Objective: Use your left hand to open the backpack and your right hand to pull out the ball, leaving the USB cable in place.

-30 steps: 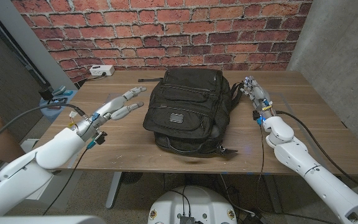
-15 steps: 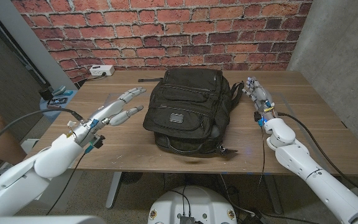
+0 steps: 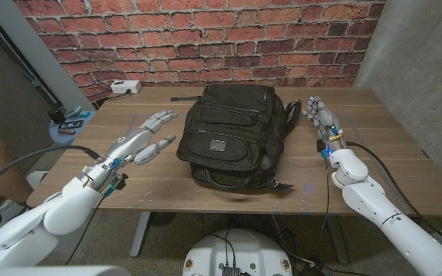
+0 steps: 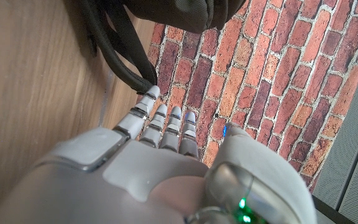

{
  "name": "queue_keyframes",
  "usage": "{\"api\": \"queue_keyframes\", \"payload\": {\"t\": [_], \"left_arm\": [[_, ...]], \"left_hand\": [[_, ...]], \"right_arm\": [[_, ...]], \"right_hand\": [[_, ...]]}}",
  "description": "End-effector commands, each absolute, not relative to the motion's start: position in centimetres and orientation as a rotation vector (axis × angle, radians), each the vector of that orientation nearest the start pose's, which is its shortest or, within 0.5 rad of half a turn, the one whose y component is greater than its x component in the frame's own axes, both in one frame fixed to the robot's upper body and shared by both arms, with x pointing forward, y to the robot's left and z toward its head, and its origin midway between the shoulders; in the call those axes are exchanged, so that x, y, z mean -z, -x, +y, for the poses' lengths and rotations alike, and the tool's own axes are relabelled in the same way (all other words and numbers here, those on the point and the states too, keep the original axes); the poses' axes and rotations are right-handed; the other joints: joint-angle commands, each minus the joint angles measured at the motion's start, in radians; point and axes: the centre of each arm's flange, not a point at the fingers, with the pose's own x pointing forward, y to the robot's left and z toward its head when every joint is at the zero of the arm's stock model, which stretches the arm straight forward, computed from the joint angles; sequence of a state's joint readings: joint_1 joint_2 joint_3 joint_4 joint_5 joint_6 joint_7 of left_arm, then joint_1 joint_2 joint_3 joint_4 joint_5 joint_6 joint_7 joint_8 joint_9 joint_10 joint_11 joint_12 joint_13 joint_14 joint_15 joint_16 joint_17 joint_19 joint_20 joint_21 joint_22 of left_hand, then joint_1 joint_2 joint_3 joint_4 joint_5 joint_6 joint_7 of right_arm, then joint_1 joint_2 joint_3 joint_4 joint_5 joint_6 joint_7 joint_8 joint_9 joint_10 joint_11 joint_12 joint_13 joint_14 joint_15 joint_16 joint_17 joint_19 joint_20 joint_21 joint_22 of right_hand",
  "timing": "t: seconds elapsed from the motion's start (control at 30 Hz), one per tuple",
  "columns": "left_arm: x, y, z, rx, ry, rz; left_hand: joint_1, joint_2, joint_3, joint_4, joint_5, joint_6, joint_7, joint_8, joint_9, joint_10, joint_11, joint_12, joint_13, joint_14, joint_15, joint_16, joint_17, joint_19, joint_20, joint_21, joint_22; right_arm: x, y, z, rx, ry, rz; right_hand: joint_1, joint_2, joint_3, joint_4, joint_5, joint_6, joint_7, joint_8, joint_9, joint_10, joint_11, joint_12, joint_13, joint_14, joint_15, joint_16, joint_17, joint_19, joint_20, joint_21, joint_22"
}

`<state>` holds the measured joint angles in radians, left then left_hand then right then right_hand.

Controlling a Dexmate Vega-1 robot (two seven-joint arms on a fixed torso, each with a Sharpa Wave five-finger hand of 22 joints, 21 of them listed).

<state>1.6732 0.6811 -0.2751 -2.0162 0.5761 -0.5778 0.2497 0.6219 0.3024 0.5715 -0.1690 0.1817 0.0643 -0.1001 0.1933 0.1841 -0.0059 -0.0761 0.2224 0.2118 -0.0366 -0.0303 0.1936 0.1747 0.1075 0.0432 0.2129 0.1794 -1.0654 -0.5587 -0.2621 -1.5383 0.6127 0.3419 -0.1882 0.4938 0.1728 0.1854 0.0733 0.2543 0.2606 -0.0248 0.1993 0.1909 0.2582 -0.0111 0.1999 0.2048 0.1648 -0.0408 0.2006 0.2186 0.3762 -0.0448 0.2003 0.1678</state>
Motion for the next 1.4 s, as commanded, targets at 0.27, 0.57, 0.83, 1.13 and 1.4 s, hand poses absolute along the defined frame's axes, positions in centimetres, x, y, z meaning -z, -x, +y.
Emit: {"api": "queue_keyframes", "payload": {"t": [0.27,0.57,0.83,1.13,1.4], "left_arm": [[8.5,-37.6,32.1,-0.104,-1.322,-1.141],[9.0,-37.1,32.2,-0.145,-1.396,-1.138],[9.5,-37.0,32.3,-0.165,-1.527,-1.134],[9.5,-37.1,32.3,-0.197,-1.567,-1.148],[9.7,-37.4,32.2,-0.270,-1.635,-1.167]], "left_hand": [[-0.210,-0.273,0.003,-0.018,0.005,-0.003,-0.002,0.010,0.004,0.011,0.001,0.013,0.006,0.014,0.004,0.002,0.003,0.021,0.001,0.008,0.003],[-0.189,-0.277,0.006,-0.019,0.007,-0.007,0.003,0.010,0.004,0.008,0.001,0.013,0.007,0.015,0.010,0.000,0.003,0.024,0.003,0.007,0.003],[-0.140,-0.279,0.017,-0.020,0.016,-0.028,0.009,0.006,0.005,-0.007,0.003,0.009,0.011,0.008,0.017,-0.005,0.004,0.021,0.005,0.002,0.003],[-0.120,-0.282,0.020,-0.020,0.018,-0.035,0.010,0.005,0.005,-0.015,0.004,0.007,0.013,0.007,0.019,-0.006,0.004,0.018,0.002,0.000,0.004],[-0.094,-0.295,0.018,-0.020,0.018,-0.045,0.010,0.005,0.005,-0.025,0.002,0.006,0.016,-0.008,0.024,-0.011,0.005,0.005,-0.001,-0.007,0.003]], "right_arm": [[6.5,-58.2,-32.7,-0.016,-0.120,-0.669],[7.2,-58.0,-32.9,-0.007,-0.145,-0.664],[7.1,-57.9,-33.1,-0.003,-0.151,-0.664],[6.7,-57.2,-33.7,0.016,-0.146,-0.677],[7.0,-57.1,-33.7,0.024,-0.155,-0.689]], "right_hand": [[0.011,0.002,0.013,0.001,-0.006,-0.003,0.006,-0.001,0.003,0.007,0.005,0.003,0.000,0.009,-0.018,0.004,-0.001,0.010,-0.041,-0.003,0.003],[0.010,0.002,0.017,0.001,-0.010,-0.012,0.005,-0.004,0.003,0.004,0.006,0.002,0.000,0.007,-0.014,0.004,0.000,0.009,-0.039,-0.004,0.003],[0.008,-0.001,0.023,0.000,-0.017,-0.023,0.023,-0.007,0.003,0.003,0.018,0.002,0.001,0.006,-0.010,0.005,0.001,0.011,-0.037,-0.004,0.003],[0.007,-0.004,0.025,-0.001,-0.020,-0.025,0.026,-0.007,0.002,0.001,0.020,0.002,0.001,0.006,-0.007,0.005,0.000,0.012,-0.035,-0.004,0.003],[0.006,-0.005,0.027,-0.002,-0.023,-0.030,0.027,-0.008,0.002,0.001,0.019,0.002,0.002,0.005,-0.008,0.005,0.000,0.013,-0.034,-0.004,0.003]]}}
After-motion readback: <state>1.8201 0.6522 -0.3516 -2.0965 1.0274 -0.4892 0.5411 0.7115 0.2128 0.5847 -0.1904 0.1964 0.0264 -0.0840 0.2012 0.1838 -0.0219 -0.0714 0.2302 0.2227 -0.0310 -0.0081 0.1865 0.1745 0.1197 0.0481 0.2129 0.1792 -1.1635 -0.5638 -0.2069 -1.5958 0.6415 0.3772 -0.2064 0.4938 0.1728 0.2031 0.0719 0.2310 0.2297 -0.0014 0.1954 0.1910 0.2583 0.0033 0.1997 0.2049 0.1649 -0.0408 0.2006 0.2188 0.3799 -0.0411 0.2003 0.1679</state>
